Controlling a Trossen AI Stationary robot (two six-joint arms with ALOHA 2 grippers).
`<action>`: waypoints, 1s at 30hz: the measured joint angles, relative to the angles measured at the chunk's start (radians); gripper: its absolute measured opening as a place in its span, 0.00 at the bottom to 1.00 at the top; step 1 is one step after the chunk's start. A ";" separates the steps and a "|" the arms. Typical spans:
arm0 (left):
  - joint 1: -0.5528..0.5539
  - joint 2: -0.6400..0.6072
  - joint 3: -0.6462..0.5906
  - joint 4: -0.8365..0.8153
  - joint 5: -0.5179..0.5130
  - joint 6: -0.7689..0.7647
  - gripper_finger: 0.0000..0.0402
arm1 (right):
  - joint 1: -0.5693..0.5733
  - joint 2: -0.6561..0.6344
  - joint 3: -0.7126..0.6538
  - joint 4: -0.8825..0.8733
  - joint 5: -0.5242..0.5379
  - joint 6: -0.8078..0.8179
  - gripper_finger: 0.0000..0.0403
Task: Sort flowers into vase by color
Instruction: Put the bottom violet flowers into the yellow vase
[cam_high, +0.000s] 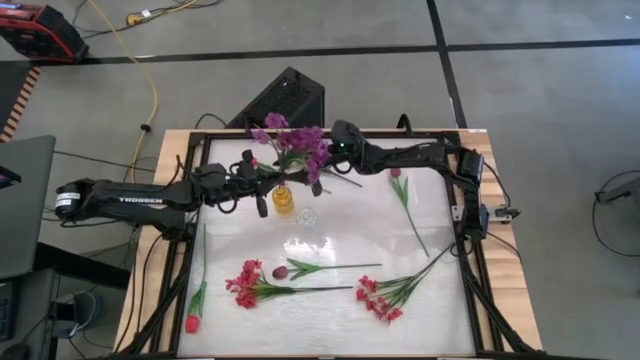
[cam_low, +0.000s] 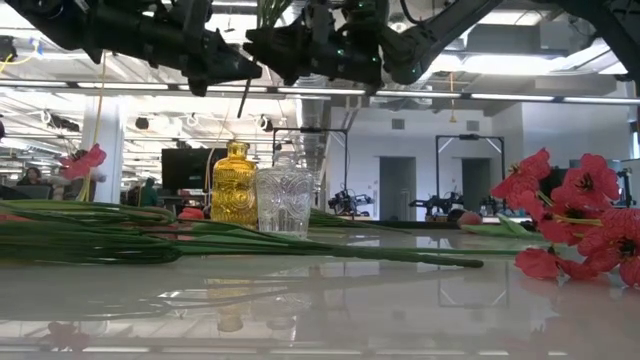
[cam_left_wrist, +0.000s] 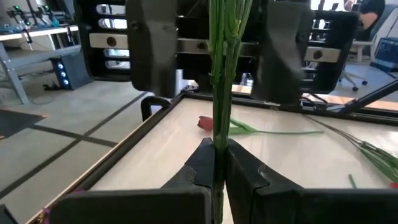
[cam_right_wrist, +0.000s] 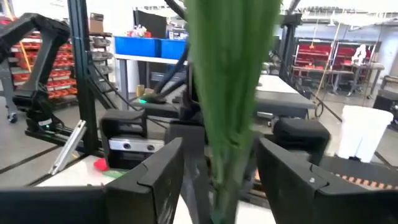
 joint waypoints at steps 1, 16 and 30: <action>0.000 0.000 0.000 0.000 0.000 0.000 0.00 | 0.003 0.000 0.000 0.000 0.001 0.004 0.52; 0.000 -0.025 0.002 -0.040 -0.056 0.053 0.25 | -0.004 0.000 0.000 -0.047 0.016 0.031 0.08; 0.001 -0.316 0.057 -0.657 -0.364 -0.011 0.42 | 0.016 -0.048 -0.001 -0.246 0.043 -0.028 0.09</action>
